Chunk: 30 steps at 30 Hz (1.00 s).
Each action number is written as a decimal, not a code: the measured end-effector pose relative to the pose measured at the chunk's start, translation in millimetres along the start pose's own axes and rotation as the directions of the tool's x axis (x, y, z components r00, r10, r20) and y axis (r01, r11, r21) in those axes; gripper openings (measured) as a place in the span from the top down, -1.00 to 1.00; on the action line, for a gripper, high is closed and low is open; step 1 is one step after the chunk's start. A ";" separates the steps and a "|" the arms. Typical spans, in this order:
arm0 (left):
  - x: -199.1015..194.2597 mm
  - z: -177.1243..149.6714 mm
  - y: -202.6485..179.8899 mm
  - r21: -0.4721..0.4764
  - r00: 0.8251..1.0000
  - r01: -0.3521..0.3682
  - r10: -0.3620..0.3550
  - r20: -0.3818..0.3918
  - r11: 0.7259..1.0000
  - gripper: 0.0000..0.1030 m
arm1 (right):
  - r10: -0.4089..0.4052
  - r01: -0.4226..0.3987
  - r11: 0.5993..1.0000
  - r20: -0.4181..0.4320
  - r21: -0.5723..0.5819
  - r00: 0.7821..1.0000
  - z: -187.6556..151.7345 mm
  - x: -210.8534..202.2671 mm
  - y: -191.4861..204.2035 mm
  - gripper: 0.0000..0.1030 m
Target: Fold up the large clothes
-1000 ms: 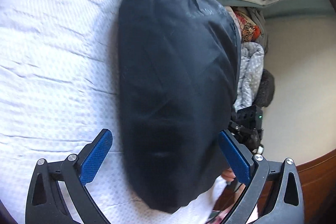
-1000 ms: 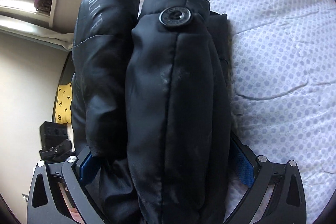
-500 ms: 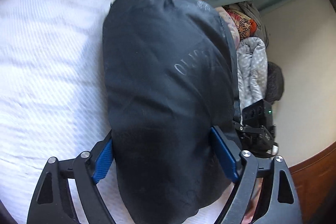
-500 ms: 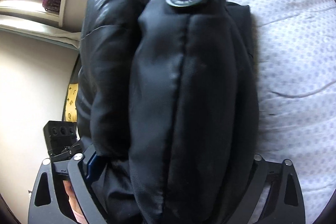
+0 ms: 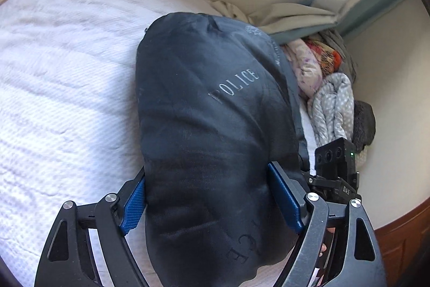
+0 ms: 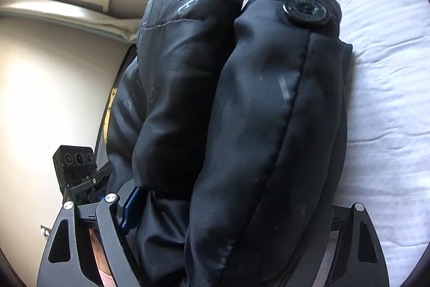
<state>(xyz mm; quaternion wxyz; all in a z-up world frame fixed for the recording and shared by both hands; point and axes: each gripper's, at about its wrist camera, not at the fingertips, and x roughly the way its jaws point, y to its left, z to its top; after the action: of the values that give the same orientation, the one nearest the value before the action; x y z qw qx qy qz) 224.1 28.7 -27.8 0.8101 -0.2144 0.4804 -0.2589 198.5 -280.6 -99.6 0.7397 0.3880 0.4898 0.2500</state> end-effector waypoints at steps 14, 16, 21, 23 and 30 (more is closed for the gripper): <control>-10.2 -9.5 19.9 -0.038 0.996 -0.082 0.083 0.016 0.996 -0.99 | -0.162 0.162 0.987 -0.004 -0.007 0.987 7.4 -10.1 23.5 -0.89; -18.8 -9.0 18.4 -0.012 0.992 -0.123 0.124 0.024 0.992 -0.99 | -0.190 0.190 0.981 0.015 -0.033 0.982 6.4 -15.6 31.6 -0.89; -42.5 -9.3 5.9 0.067 0.974 -0.219 0.214 0.077 0.973 -0.99 | -0.237 0.247 0.963 0.091 -0.108 0.967 -1.1 -37.1 69.1 -0.89; -48.8 -10.4 1.5 0.081 0.971 -0.228 0.221 0.094 0.970 -0.99 | -0.268 0.288 0.947 0.149 -0.139 0.952 -1.6 -51.4 85.7 -0.89; -61.7 -14.6 -13.8 0.117 0.964 -0.251 0.236 0.126 0.961 -0.99 | -0.326 0.429 0.872 0.372 -0.237 0.869 -12.8 -101.2 128.6 -0.89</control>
<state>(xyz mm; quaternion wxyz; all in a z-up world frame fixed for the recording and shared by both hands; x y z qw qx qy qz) 183.2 55.1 15.1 0.8737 -0.1137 0.4391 -0.1760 148.1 -278.5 56.5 0.8955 0.1969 0.3846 0.1064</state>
